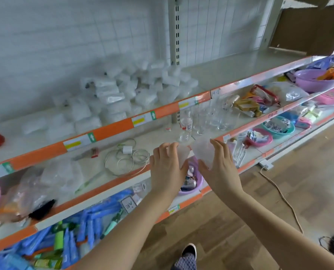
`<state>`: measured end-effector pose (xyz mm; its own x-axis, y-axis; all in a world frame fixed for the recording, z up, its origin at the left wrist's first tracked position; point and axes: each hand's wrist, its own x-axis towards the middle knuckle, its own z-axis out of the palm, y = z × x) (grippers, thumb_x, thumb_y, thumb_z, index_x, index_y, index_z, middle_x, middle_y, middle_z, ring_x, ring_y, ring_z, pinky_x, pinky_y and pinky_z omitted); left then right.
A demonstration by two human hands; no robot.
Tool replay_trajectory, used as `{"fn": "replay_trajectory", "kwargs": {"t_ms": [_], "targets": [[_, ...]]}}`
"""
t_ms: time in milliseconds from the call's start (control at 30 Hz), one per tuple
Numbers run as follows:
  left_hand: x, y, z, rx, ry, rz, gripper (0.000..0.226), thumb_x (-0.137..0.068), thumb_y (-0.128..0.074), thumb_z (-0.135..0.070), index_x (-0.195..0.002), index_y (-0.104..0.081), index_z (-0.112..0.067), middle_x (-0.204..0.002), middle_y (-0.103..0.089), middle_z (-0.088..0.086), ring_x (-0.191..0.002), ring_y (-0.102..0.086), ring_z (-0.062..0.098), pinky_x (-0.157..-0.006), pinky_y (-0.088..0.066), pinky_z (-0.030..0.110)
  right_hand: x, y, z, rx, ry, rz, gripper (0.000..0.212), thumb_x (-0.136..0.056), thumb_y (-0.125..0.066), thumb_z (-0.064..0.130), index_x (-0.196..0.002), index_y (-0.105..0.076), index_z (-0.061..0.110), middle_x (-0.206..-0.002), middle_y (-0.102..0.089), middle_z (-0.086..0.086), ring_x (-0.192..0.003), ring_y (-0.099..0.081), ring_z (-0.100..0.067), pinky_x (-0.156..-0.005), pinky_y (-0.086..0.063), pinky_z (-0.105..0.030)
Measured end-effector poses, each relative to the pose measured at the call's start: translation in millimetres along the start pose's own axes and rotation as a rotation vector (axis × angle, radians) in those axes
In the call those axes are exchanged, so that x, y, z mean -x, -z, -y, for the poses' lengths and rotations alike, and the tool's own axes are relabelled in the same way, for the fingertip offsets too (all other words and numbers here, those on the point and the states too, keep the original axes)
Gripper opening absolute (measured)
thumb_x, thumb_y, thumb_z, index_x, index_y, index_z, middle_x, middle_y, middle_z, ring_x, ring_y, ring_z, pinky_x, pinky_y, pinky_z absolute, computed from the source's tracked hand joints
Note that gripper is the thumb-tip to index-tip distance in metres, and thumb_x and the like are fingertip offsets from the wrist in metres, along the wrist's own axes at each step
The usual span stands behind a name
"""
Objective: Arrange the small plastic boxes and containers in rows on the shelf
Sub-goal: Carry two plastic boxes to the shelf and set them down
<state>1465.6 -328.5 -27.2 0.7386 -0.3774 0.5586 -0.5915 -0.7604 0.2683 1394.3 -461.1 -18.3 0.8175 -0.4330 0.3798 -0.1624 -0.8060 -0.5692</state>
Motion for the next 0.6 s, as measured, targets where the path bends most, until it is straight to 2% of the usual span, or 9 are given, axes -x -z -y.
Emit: {"fn": "replay_trajectory", "kwargs": {"t_ms": [233,467,600], "targets": [[-122.0,-60.9,-18.7,0.078,-0.082,-0.050,0.050,-0.075,-0.072,-0.032,-0.115,-0.049,-0.013,-0.109,-0.058,0.010,-0.096,-0.054,0.031,-0.074,-0.046,0.038,-115.2,5.7,-35.1,0.064,-0.037,-0.066,0.068,-0.081,-0.072,0.025,-0.136,-0.038,0.004,-0.136,-0.044,-0.013,-0.120,-0.048,-0.033,-0.095,-0.046,-0.047],[-207.1,-106.7,-48.3,0.077,-0.140,-0.049,0.054,-0.073,-0.075,-0.030,-0.114,-0.050,-0.007,-0.111,-0.058,0.012,-0.100,-0.055,0.033,-0.079,-0.050,0.042,-197.8,15.9,-79.3,0.038,-0.071,-0.103,0.067,-0.086,-0.065,0.030,-0.141,-0.033,0.008,-0.143,-0.038,-0.011,-0.126,-0.044,-0.029,-0.100,-0.043,-0.042],[-241.0,-133.8,-68.6,0.055,-0.120,-0.041,0.056,-0.067,-0.080,-0.031,-0.112,-0.054,-0.008,-0.107,-0.060,0.011,-0.096,-0.057,0.032,-0.076,-0.048,0.040,-237.3,18.8,-112.0,0.007,-0.077,-0.120,0.067,-0.086,-0.065,0.031,-0.141,-0.033,0.009,-0.144,-0.037,-0.009,-0.125,-0.042,-0.027,-0.098,-0.043,-0.037]]}}
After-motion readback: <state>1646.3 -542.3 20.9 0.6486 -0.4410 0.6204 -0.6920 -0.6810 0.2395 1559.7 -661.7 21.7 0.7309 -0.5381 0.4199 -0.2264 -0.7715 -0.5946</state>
